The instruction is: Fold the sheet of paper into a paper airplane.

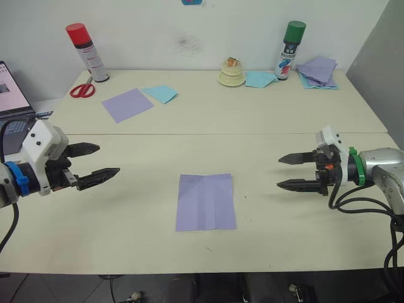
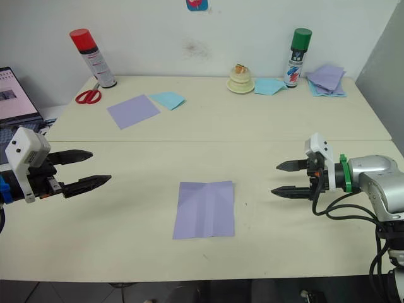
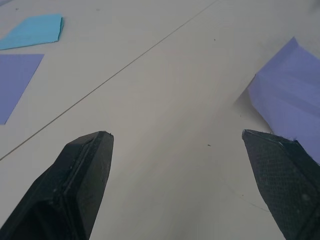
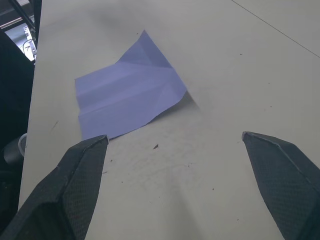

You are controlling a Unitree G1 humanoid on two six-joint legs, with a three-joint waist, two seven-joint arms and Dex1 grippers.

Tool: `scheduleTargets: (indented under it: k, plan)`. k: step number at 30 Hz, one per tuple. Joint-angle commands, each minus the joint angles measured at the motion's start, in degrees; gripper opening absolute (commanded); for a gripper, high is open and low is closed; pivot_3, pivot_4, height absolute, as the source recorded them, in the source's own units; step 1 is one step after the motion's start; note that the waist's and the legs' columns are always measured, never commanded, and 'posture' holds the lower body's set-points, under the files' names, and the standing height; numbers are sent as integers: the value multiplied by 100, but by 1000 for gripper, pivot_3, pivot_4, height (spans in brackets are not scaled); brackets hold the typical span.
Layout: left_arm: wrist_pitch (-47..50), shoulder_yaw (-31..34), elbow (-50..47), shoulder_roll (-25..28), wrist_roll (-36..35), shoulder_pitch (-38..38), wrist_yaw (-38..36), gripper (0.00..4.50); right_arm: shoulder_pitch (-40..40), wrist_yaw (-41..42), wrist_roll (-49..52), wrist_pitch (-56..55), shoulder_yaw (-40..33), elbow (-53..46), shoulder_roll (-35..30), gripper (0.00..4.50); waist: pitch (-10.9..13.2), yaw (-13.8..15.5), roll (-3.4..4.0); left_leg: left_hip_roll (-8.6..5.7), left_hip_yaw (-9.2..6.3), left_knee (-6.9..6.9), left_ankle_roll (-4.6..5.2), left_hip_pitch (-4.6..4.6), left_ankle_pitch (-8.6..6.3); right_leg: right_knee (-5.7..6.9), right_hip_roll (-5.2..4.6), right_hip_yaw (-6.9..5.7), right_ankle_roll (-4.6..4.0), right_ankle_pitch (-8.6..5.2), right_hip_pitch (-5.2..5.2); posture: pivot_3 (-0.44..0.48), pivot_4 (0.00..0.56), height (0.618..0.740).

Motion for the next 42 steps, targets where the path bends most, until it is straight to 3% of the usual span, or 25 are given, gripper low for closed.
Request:
scheduleTargets:
  k: [1, 11, 20, 23, 27, 35, 42]
  plan:
    - [-228, -23, -15, 10, 153, 18, -42, 4500, -17, 6, 75, -45, -224, -146, -112, 4470, 0, 0, 0, 0, 0, 0, 0, 0, 0, 0, 0, 0, 0, 0, 0, 0, 150, 740]
    - [-241, -84, 72, -56, 104, -100, -108, 4500, 7, -1, 93, -63, -221, -190, -158, 4470, 0, 0, 0, 0, 1, 2, 0, 0, 0, 2, 1, 0, 0, 0, 0, 0, 150, 740]
    - [244, -90, -147, -238, -401, -521, 4, 4500, -46, -101, 61, -80, -184, -138, -66, 4470, 0, 2, 0, 0, 0, 7, 0, 0, 0, 6, 3, -2, 1, 1, 1, 0, 150, 740]
    - [436, -227, -559, -560, -647, -625, 268, 3930, -132, -348, 14, -151, -194, -62, 144, 4500, 0, 0, 0, -1, 1, 11, 0, 1, 0, 7, 4, 0, 4, 3, 2, 0, 150, 740]
    - [686, -731, -1259, -1211, -855, -598, 805, 2716, -220, -748, -178, -405, -119, 87, 549, 4500, -1, -2, -2, -1, 4, 16, 0, 2, 1, 9, 4, 5, 7, 16, 3, 0, 150, 740]
    - [36, -2183, -1491, -2547, 132, -125, 1786, 44, -169, -1349, -803, -965, 298, 325, 1248, 4500, -2, -5, -1, -1, 10, 22, -1, 5, 1, 11, 10, 11, 6, 28, 4, 0, 150, 740]
    - [-474, -2994, -865, -3149, 765, -62, 1915, 44, -214, -1681, -1369, -1461, 651, 718, 1701, 4500, -4, 7, -2, -7, 12, 24, -1, 8, 2, 11, 15, 11, 6, 31, 8, 0, 150, 740]
